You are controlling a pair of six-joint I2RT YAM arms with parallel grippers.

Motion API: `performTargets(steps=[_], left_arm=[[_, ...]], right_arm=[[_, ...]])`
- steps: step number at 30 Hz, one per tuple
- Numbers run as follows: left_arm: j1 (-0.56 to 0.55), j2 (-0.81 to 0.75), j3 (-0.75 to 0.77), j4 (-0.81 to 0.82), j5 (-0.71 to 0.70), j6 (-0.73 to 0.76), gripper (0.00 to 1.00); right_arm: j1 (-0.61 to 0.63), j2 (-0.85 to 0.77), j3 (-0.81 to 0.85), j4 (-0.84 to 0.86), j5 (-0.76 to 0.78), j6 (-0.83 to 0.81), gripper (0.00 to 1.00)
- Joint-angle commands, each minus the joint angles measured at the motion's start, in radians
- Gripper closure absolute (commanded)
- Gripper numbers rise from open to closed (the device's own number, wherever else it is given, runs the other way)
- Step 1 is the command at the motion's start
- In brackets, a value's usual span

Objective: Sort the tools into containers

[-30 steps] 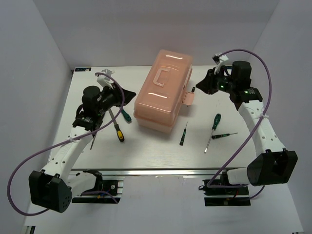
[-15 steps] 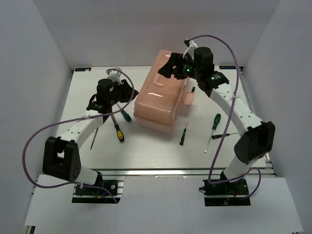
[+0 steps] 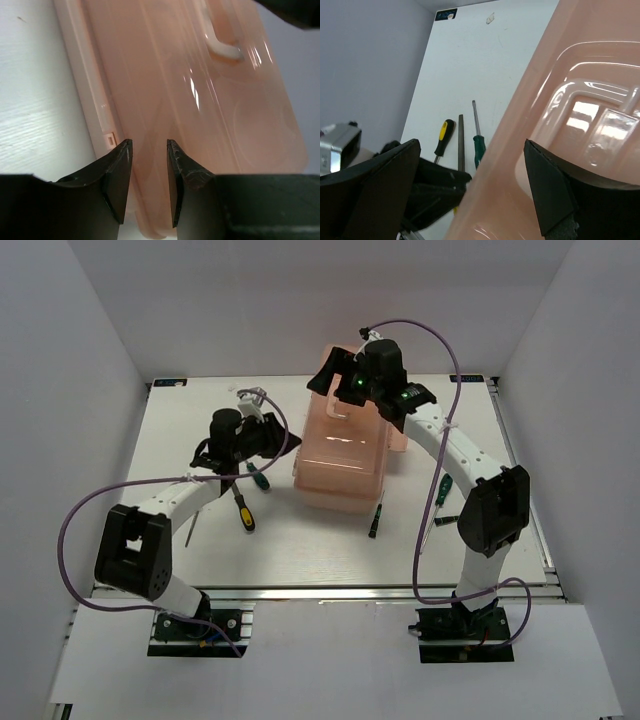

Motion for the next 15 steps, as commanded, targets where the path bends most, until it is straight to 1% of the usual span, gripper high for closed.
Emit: performTargets(steps=[1,5,8,15], left_arm=[[-0.054,-0.070,-0.062,0.047,0.098,-0.033,0.56],[-0.100,-0.095,-0.116,0.093,0.091,-0.072,0.55],[-0.129,-0.104,-0.127,0.088,0.073,-0.076,0.55],[-0.133,-0.184,-0.142,0.079,-0.032,-0.078,0.51]], right_arm=[[0.023,-0.017,0.053,0.001,0.092,0.021,0.11],[0.031,-0.034,0.015,-0.045,0.224,0.018,0.11],[0.034,-0.055,-0.022,-0.062,0.287,0.006,0.11],[0.037,-0.077,-0.059,-0.046,0.374,-0.077,0.11]])
